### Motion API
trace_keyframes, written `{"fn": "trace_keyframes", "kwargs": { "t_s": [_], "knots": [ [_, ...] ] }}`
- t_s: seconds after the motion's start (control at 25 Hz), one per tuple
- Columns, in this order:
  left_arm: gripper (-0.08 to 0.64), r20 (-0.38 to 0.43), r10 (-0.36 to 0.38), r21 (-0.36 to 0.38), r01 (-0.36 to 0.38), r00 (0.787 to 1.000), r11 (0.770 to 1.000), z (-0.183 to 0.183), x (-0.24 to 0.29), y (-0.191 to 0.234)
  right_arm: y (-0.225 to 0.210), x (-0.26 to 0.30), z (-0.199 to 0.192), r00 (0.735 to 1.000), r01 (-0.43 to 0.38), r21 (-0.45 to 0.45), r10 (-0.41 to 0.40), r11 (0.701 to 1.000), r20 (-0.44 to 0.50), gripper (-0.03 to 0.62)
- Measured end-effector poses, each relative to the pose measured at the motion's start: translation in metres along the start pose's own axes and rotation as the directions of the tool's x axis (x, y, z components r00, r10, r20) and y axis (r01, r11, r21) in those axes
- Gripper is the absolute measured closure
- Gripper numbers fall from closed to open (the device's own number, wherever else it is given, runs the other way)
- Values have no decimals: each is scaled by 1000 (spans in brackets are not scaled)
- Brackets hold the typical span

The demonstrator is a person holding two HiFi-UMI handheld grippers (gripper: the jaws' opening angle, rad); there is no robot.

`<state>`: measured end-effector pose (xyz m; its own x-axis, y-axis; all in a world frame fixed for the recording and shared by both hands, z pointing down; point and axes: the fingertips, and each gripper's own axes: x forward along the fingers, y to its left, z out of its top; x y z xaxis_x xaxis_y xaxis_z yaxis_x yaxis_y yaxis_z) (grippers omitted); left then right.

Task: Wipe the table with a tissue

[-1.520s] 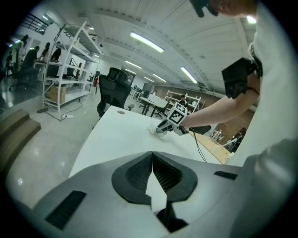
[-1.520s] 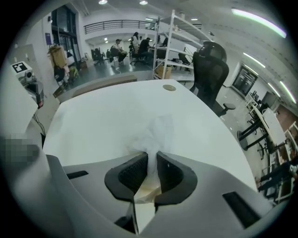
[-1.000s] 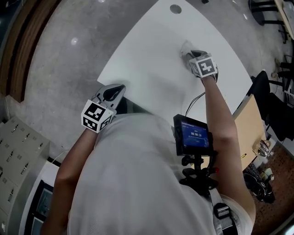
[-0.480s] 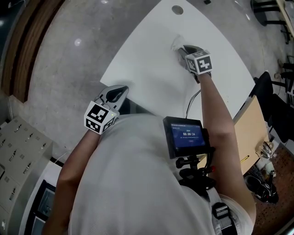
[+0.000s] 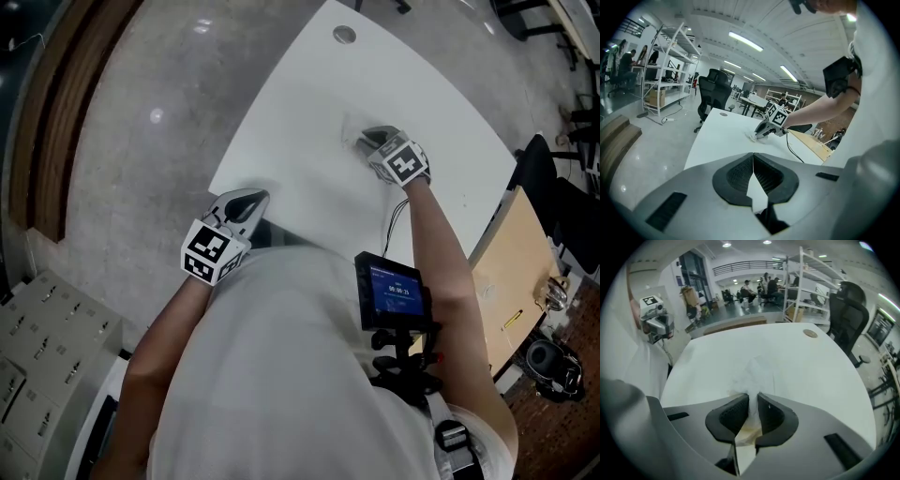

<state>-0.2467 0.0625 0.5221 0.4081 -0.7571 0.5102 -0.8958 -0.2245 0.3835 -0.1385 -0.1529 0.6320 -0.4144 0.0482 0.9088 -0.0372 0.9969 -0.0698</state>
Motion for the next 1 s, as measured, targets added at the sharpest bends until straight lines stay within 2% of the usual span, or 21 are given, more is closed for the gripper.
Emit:
{"fn": "trace_keyframes", "kwargs": {
  "t_s": [0.08, 0.2, 0.36, 0.44, 0.52, 0.64, 0.84, 1.0],
  "knots": [
    [552, 0, -5, 10, 5, 1000, 1000, 2, 2, -1, -23, -6, -10, 998, 61, 131, -64, 990, 23, 537],
    [553, 0, 5, 8, -5, 1000, 1000, 4, 3, -4, -54, -14, -15, 989, 111, 303, -135, 946, 59, 537],
    [552, 3, 31, -13, -31, 1000, 999, -1, -7, 1, -79, -13, -2, 972, 176, 400, -224, 899, 76, 537],
    [552, 2, 47, -26, -47, 999, 999, -7, -14, 6, -88, -8, 11, 965, 197, 418, -252, 887, 80, 537],
    [552, 1, 64, -41, -64, 998, 997, -11, -20, 10, -92, -1, 27, 959, 221, 392, -272, 893, 79, 537],
    [552, -2, 81, -57, -81, 997, 995, -17, -26, 17, -83, 12, 59, 958, 225, 296, -265, 928, 105, 537],
    [552, -4, 61, -41, -61, 998, 997, -17, -25, 19, -21, 35, 88, 986, 110, 90, -120, 990, 118, 537],
    [552, 2, 26, -3, -26, 1000, 1000, -2, -13, 6, 17, 22, 60, 996, -5, -14, 6, 1000, 90, 537]
  ]
}}
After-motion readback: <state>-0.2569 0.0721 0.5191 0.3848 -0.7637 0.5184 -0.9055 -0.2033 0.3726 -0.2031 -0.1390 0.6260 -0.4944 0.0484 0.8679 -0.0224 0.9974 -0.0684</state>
